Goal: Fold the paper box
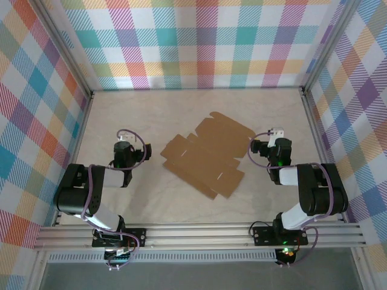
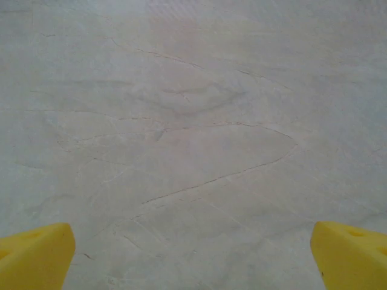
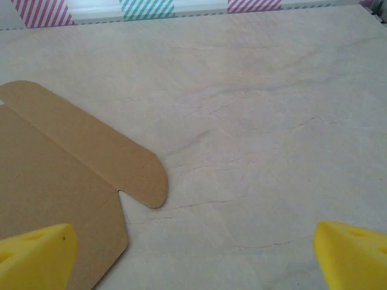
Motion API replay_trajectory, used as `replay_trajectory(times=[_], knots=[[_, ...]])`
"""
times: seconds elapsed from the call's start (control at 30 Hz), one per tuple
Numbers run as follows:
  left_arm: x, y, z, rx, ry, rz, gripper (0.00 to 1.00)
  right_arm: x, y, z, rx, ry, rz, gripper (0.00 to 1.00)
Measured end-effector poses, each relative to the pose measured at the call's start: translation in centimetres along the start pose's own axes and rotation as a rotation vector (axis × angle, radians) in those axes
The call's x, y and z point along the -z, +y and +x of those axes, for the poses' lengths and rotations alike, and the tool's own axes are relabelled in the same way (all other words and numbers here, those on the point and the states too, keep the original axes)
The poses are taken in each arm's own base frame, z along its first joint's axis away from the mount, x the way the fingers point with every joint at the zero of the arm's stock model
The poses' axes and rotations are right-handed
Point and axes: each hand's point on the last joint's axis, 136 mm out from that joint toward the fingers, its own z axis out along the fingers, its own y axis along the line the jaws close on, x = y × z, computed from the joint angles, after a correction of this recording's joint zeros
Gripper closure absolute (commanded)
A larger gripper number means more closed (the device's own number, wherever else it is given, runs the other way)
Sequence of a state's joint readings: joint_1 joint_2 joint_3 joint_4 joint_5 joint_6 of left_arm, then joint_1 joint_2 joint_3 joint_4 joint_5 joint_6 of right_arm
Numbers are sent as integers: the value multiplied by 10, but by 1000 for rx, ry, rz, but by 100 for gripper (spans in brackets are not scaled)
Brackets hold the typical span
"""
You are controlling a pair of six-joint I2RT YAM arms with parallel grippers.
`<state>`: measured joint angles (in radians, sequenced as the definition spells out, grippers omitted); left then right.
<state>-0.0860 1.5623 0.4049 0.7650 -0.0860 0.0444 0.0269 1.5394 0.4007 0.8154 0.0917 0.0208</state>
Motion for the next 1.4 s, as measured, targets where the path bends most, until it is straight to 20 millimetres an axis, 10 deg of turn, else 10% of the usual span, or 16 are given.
replay_trajectory(times=[1.0,1.2,1.4], knots=[[5,1,-4,0,-1,-5,0,4,2,-1,1,11,-8,0],[34,-8,-56,-2,-91,-16,0,25,8,-43,-9,-41,-31,0],[45,-60,-88,39,-97,119,0,48,22,-85,-183,-34,-105,0]])
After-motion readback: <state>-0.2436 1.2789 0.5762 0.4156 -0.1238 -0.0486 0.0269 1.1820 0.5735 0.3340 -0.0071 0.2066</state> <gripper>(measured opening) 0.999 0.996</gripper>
